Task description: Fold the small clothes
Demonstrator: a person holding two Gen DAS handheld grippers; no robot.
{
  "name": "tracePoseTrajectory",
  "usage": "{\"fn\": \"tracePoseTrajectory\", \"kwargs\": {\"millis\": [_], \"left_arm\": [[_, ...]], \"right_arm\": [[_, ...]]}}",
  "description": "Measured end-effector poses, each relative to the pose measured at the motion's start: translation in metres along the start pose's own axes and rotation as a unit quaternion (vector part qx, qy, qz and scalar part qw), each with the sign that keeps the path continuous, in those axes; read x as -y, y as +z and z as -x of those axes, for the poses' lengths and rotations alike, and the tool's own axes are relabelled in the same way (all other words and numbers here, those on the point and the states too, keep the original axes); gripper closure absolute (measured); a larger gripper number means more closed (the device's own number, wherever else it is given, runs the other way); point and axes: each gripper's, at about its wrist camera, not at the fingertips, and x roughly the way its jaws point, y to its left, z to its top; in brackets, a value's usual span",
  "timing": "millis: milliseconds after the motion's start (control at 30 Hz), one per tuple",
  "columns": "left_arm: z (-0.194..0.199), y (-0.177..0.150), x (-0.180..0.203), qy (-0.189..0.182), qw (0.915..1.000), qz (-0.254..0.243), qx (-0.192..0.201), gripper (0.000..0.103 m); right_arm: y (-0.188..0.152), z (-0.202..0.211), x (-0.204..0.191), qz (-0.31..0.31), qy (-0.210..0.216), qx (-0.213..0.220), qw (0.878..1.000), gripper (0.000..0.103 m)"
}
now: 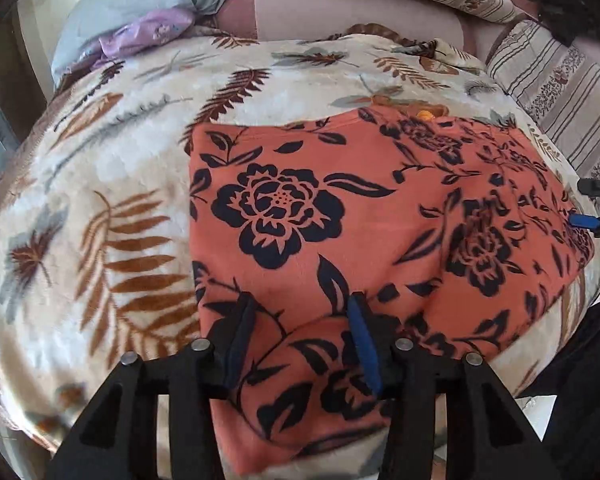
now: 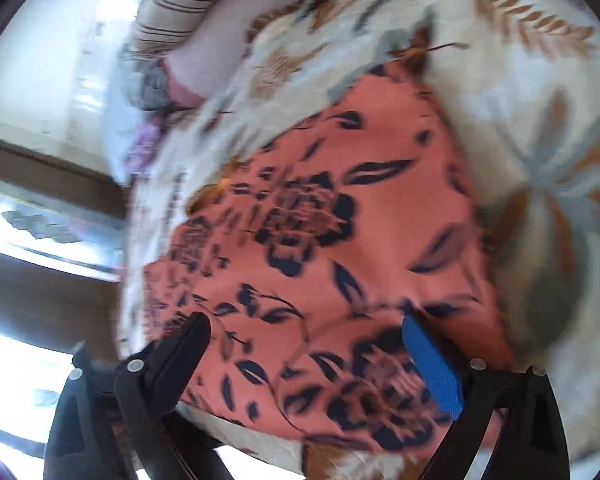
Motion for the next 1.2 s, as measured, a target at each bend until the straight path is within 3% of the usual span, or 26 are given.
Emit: {"fn": "tracePoseTrajectory", "kwargs": {"millis": [33,67,167,200,267,333,433,533,600,667,733,833,1067,1200], "left_arm": [[0.007,0.002,0.001,0.0,1.0,0.0,0.005,0.053],[0.014,0.004,0.001,-0.007,0.9998,-0.004,0.016,0.051],[0.021,0.009,0.003,-0.052,0.9979,0.013,0.037,0.035],[0.009,0.012,0.002,-0.052,0.9983,0.018,0.017,0.034],[-0.033,0.008,0.006,-0.011,0.9981,0.004,-0.061,0.034],[-0.018,0.009,0.017,0.006,0.9995,-0.014,-0.027,0.036],[0.025,0.021,0.031,-0.059,0.9966,-0.006,0.058,0.034],[0.028,0.036,0.048,-0.059,0.9942,-0.012,0.09,0.025],[-0.003,0.041,0.058,-0.051,0.9972,-0.002,0.054,0.023],[-0.058,0.036,0.063,-0.02,0.9986,0.007,-0.05,0.021],[-0.051,0.032,0.072,0.007,1.0,-0.001,-0.007,0.02],[-0.04,0.034,0.079,-0.025,0.9996,0.006,-0.012,0.021],[-0.032,0.043,0.091,-0.013,0.9998,0.015,-0.003,0.021],[-0.022,0.048,0.103,-0.01,0.9999,0.008,0.003,0.021]], "right_arm": [[-0.003,0.005,-0.004,0.008,-0.022,0.003,1.0,0.005],[-0.009,0.012,-0.01,0.023,-0.018,0.006,1.0,0.005],[-0.028,0.018,-0.013,0.03,0.037,-0.003,0.999,0.004],[-0.035,0.013,-0.01,0.032,0.031,-0.005,0.999,0.004],[-0.042,-0.003,0.013,-0.002,-0.018,-0.028,0.999,0.005],[-0.05,0.018,0.02,-0.041,0.016,0.013,0.999,0.005],[-0.067,0.043,0.017,-0.058,0.023,0.029,0.998,0.005],[-0.089,0.046,0.024,-0.082,0.048,0.027,0.995,0.005],[-0.096,0.033,0.034,-0.116,0.068,0.021,0.991,0.005],[-0.104,0.02,0.045,-0.146,0.068,0.02,0.987,0.005],[-0.103,0.01,0.048,-0.166,0.076,0.032,0.983,0.003],[-0.099,0.013,0.051,-0.18,0.09,0.058,0.978,0.003],[-0.082,0.027,0.067,-0.215,0.08,0.117,0.966,0.003],[-0.077,0.029,0.061,-0.209,0.067,0.133,0.967,0.005]]}}
